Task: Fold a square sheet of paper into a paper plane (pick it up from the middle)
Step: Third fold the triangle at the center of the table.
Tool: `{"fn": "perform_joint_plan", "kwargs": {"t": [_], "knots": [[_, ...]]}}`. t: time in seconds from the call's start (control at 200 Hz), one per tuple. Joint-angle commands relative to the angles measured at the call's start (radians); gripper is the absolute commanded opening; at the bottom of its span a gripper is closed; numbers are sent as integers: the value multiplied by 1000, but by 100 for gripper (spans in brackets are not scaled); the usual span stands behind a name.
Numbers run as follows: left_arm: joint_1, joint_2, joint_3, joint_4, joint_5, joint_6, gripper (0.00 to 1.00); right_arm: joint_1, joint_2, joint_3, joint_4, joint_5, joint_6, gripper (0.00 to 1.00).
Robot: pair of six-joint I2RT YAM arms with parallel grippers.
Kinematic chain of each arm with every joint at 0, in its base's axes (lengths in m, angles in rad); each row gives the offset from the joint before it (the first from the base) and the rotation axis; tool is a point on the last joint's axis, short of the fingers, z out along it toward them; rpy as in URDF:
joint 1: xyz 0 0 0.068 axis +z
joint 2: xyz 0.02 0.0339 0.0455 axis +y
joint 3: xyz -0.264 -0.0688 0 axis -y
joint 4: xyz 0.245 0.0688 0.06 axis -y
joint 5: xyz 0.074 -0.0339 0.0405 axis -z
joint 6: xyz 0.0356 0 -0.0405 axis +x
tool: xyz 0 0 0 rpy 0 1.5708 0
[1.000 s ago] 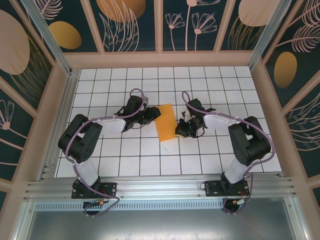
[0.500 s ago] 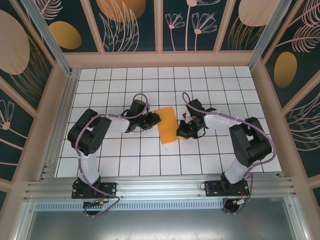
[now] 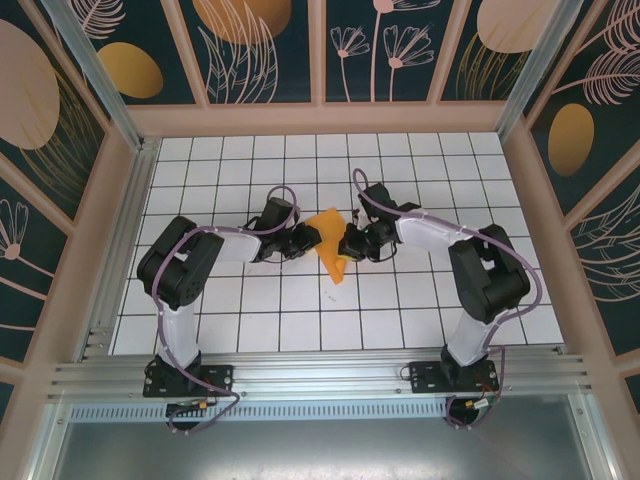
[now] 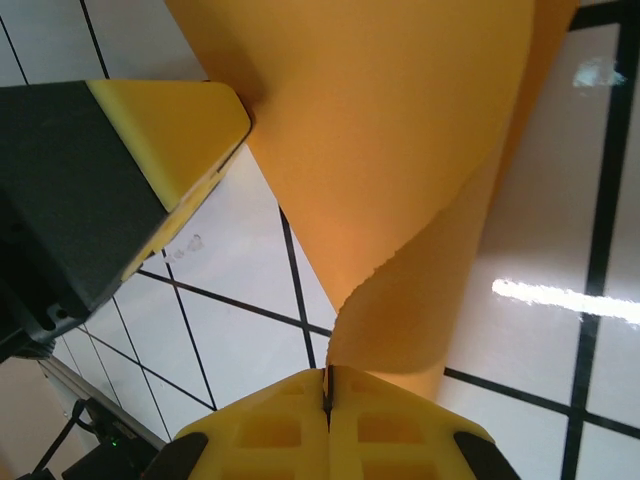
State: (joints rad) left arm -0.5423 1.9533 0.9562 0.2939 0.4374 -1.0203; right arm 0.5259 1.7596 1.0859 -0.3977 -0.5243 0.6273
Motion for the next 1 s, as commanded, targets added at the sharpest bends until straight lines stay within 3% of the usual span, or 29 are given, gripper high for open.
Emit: {"fn": "perform_joint_plan", "kwargs": {"t": [0.0, 0.996], "knots": [[-3, 40, 10, -42, -20, 32, 25, 8, 40, 38, 56, -20, 41, 0], [-3, 56, 10, -58, -16, 41, 24, 16, 159, 60, 132, -54, 54, 0]]}}
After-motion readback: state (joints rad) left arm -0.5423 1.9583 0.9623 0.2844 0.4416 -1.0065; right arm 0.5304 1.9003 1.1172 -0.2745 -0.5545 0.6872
